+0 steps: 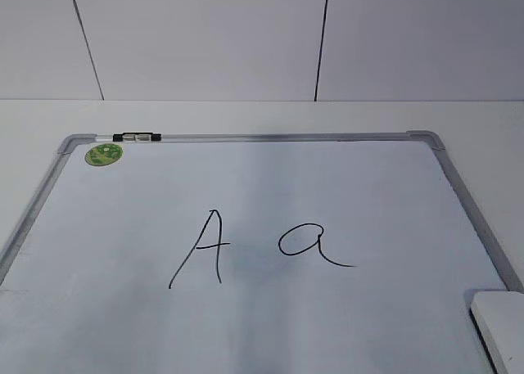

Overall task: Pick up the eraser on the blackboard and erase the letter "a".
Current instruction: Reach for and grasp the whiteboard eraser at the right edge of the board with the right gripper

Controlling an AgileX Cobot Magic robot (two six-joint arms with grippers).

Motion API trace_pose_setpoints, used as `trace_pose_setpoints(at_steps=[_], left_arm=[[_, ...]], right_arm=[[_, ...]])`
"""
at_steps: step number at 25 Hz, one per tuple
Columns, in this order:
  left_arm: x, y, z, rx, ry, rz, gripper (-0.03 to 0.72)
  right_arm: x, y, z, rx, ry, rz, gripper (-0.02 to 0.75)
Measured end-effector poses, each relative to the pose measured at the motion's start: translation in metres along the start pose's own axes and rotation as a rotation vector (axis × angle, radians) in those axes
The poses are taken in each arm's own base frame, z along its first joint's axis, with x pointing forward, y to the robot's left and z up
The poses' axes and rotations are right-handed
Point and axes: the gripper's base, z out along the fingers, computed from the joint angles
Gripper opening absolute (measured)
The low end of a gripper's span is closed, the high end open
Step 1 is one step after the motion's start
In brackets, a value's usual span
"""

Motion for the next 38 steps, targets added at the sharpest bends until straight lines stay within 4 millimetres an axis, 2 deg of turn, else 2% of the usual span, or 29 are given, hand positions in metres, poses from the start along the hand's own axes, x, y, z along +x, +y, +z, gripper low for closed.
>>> trace_pose_setpoints(at_steps=[33,38], left_arm=[[0.0,0.0,0.0,0.0,0.0,0.0,0.245],[0.0,0.0,0.0,0.0,0.0,0.0,0.244]], right_arm=[[0.0,0.0,0.0,0.0,0.0,0.0,0.592],[-0.0003,0.0041,-0.0006,-0.046,-0.001,0.011,0.592]])
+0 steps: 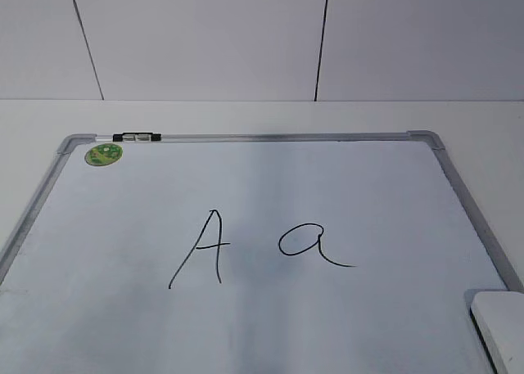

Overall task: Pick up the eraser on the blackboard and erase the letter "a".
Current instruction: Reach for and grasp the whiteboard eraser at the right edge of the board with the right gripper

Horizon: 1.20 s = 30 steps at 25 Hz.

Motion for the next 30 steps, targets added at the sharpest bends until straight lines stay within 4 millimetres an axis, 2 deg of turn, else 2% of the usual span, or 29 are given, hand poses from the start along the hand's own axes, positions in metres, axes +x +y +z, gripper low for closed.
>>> trace_pose_setpoints(at_steps=[4,12,17,25,30], left_arm=[[0.0,0.0,0.0,0.0,0.0,0.0,0.244],[0.0,0.0,0.0,0.0,0.0,0.0,0.245],[0.0,0.0,0.0,0.0,0.0,0.0,0.244],[0.0,0.0,0.0,0.0,0.0,0.0,0.245],[0.0,0.0,0.0,0.0,0.0,0.0,0.245]], right_arm=[[-0.014,0.001,-0.006,-0.021,-0.003,-0.029,0.592],[-0.066,0.001,-0.009,-0.038,0.035,-0.063,0.592],[-0.098,0.003,-0.009,-0.071,-0.006,-0.048,0.592],[-0.128,0.011,-0.014,-0.172,0.045,-0.058,0.592],[-0.138,0.017,-0.003,-0.235,0.182,-0.043,0.592]])
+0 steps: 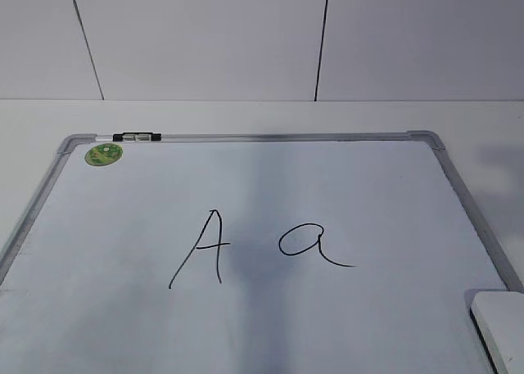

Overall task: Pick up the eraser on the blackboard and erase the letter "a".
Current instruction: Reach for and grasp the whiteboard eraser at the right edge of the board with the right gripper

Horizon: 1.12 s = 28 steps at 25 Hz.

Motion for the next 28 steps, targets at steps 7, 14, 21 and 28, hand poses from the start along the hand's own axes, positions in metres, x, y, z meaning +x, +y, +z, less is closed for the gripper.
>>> trace_pose_setpoints(at_steps=[7,14,21,28], left_arm=[[0.0,0.0,0.0,0.0,0.0,0.0,0.245],[0.0,0.0,0.0,0.0,0.0,0.0,0.245],[0.0,0.0,0.0,0.0,0.0,0.0,0.244],[0.0,0.0,0.0,0.0,0.0,0.0,0.245]], right_arm=[[-0.013,0.0,0.025,-0.049,0.116,0.034,0.592],[-0.018,-0.003,0.045,-0.052,0.197,0.069,0.592],[0.018,-0.006,0.085,-0.057,0.395,0.097,0.592],[0.054,-0.008,0.108,-0.05,0.537,0.114,0.592]])
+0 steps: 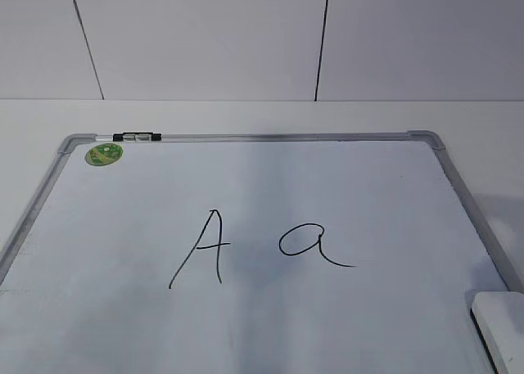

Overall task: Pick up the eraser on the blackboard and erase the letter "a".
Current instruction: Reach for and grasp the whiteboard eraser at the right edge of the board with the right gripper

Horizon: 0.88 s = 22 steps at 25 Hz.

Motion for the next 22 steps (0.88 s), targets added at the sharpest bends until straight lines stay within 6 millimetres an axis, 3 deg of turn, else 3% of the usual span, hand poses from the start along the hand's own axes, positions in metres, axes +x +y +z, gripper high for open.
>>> trace_pose_setpoints(at_steps=[16,22], left_arm=[[0.0,0.0,0.0,0.0,0.0,0.0,0.245],[0.0,0.0,0.0,0.0,0.0,0.0,0.245]], right_arm=[[-0.021,-0.005,0.034,-0.004,0.191,0.053,0.592],[-0.028,-0.005,0.034,-0.007,0.188,0.057,0.592]])
